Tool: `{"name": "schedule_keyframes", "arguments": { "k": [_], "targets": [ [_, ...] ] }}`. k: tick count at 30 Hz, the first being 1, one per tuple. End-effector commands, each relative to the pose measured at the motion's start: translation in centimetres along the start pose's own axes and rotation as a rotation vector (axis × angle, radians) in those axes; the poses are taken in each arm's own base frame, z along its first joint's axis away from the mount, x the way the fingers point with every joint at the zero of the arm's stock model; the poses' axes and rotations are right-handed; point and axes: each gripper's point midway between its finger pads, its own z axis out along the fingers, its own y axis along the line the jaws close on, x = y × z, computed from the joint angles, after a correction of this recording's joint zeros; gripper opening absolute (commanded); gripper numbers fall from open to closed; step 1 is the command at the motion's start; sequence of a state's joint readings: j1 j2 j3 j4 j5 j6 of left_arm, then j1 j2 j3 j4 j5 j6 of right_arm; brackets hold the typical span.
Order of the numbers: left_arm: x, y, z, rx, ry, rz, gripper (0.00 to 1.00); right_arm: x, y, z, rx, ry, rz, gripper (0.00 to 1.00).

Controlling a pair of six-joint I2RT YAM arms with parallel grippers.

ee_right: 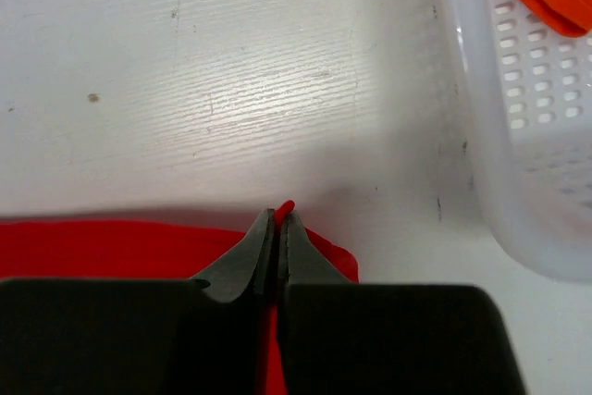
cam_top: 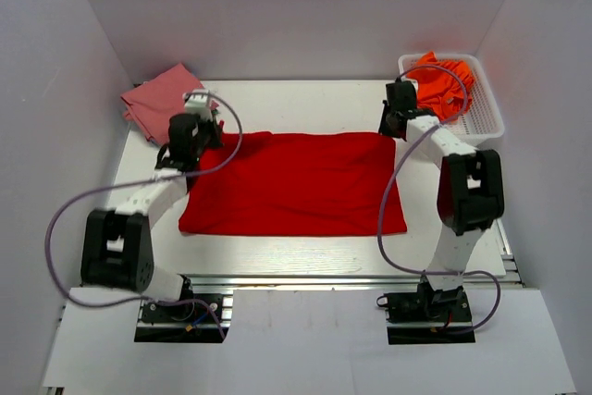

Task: Fold and stack the t-shirts
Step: Grap the side of the flattened tshirt furthest away from the robot with both arms, then fold the other side of the tshirt into a rectangle

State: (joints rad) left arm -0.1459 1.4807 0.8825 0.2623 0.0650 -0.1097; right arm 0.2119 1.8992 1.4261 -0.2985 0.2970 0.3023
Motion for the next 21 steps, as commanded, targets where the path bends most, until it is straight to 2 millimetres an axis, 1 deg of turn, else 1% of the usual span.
{"name": "schedule_keyframes", "arguments": {
  "k": [1, 2, 3, 4, 5, 6, 7, 8, 9, 10, 13, 14, 15, 16, 17, 18, 19, 20, 21],
  "targets": [
    [-1.1, 0.0, -3.6, -0.028, -0.079, -0.095, 0.00, -1.3, 0.1, -2.0, -0.027, -0.080, 0.007, 0.00],
    [-0.6, 0.3, -5.3, -0.050, -0.084, -0.108, 0.00, -0.9, -0.2, -2.4, -0.025, -0.074, 0.004, 0.00],
    [-0.2, 0.4, -6.1, -0.061, -0.081, -0.140, 0.00, -1.2, -0.1, -3.2, -0.032, -0.091, 0.009, 0.00],
    [0.3, 0.3, -6.9, -0.062, -0.070, -0.155, 0.00, -0.5, -0.4, -3.2, -0.023, -0.083, 0.009, 0.00],
    [2.0, 0.4, -7.7, -0.067, -0.045, -0.166, 0.00, 0.1, -0.6, -3.2, -0.024, -0.075, 0.015, 0.00],
    [2.4, 0.3, -8.4, -0.067, -0.045, -0.182, 0.00, -0.2, -0.6, -3.9, -0.030, -0.088, 0.025, 0.00],
    [2.2, 0.1, -9.6, -0.064, -0.056, -0.209, 0.00, 0.0, -0.5, -4.0, -0.036, -0.088, 0.029, 0.00],
    [3.6, 0.6, -10.3, -0.094, -0.032, -0.224, 0.00, 0.9, -1.0, -4.1, -0.027, -0.072, 0.026, 0.00],
    [4.3, 0.8, -10.9, -0.110, -0.020, -0.242, 0.00, 0.7, -0.9, -4.6, -0.031, -0.084, 0.034, 0.00],
    [5.4, 1.2, -11.9, -0.140, -0.005, -0.274, 0.00, 1.3, -1.3, -4.6, -0.019, -0.074, 0.037, 0.00],
    [7.2, 2.1, -13.4, -0.208, 0.002, -0.333, 0.00, 1.7, -1.7, -5.9, -0.021, -0.090, 0.061, 0.00],
    [9.0, 2.4, -14.1, -0.230, 0.045, -0.343, 0.00, 2.5, -1.8, -5.9, -0.020, -0.076, 0.057, 0.00],
    [8.7, 2.3, -14.7, -0.224, 0.023, -0.344, 0.00, 3.0, -2.0, -6.0, -0.020, -0.066, 0.059, 0.00],
    [9.5, 2.5, -15.1, -0.238, 0.036, -0.353, 0.00, 2.7, -2.1, -6.8, -0.028, -0.083, 0.069, 0.00],
    [10.3, 2.7, -15.5, -0.253, 0.052, -0.364, 0.00, 2.9, -2.1, -7.0, -0.032, -0.082, 0.068, 0.00],
    [10.5, 2.7, -15.7, -0.254, 0.054, -0.364, 0.00, 4.0, -2.5, -6.9, -0.027, -0.062, 0.069, 0.00],
    [10.6, 2.8, -16.1, -0.260, 0.044, -0.363, 0.00, 3.9, -2.3, -7.6, -0.044, -0.073, 0.070, 0.00],
    [11.2, 2.8, -16.2, -0.265, 0.056, -0.378, 0.00, 4.2, -2.3, -7.6, -0.046, -0.066, 0.076, 0.00],
    [11.5, 2.8, -16.3, -0.269, 0.065, -0.388, 0.00, 5.3, -2.5, -7.6, -0.049, -0.049, 0.073, 0.00]
  ]
}}
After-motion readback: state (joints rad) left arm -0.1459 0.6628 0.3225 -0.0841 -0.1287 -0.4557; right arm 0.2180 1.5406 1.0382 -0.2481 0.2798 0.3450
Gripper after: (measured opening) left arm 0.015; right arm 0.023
